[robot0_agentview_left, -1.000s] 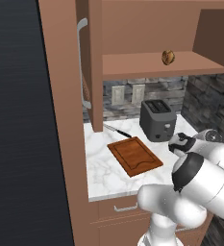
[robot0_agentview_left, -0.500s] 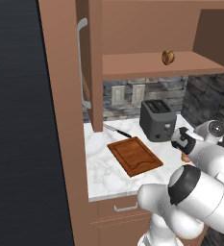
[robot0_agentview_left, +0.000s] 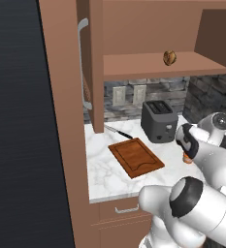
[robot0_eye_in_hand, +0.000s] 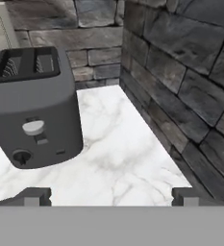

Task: Pick the bread, place it on the cutting board, pick the jam, place it on the counter, and close the cabinet.

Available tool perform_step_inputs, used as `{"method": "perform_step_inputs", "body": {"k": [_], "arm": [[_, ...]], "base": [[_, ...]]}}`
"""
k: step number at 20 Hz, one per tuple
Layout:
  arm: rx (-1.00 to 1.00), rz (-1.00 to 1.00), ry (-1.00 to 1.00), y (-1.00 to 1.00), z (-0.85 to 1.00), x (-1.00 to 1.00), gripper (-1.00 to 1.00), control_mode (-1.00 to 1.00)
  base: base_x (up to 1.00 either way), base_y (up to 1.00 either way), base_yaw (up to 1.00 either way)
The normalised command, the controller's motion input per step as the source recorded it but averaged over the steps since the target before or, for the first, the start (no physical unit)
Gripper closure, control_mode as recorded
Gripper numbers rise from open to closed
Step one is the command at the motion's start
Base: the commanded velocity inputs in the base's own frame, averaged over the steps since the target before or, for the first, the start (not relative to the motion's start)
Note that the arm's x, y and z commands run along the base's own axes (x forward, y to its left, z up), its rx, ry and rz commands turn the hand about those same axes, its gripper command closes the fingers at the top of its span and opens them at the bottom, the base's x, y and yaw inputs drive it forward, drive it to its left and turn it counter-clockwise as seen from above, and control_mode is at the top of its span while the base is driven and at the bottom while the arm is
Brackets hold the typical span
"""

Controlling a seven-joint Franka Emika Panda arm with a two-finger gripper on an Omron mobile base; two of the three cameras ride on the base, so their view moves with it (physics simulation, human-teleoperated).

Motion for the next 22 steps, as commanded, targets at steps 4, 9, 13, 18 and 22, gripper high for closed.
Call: {"method": "perform_step_inputs", "body": {"k": [4,9,13,18,22], "arm": [[-0.08,0.00,0.00,0.05,0.36,-0.21,-1.00,-1.00],[-0.04,0.01,0.00,0.02,0.38,-0.13,-1.00,-1.00],[0.00,0.03,0.00,0.01,0.41,-0.06,-1.00,-1.00],[0.00,0.03,0.00,0.00,0.44,-0.11,-1.00,-1.00],[0.00,0.01,0.00,0.00,0.39,-0.17,-1.00,-1.00]], "base": [[0.00,0.00,0.00],[0.00,0.00,0.00],[0.00,0.00,0.00],[0.00,0.00,0.00],[0.00,0.00,0.00]]}}
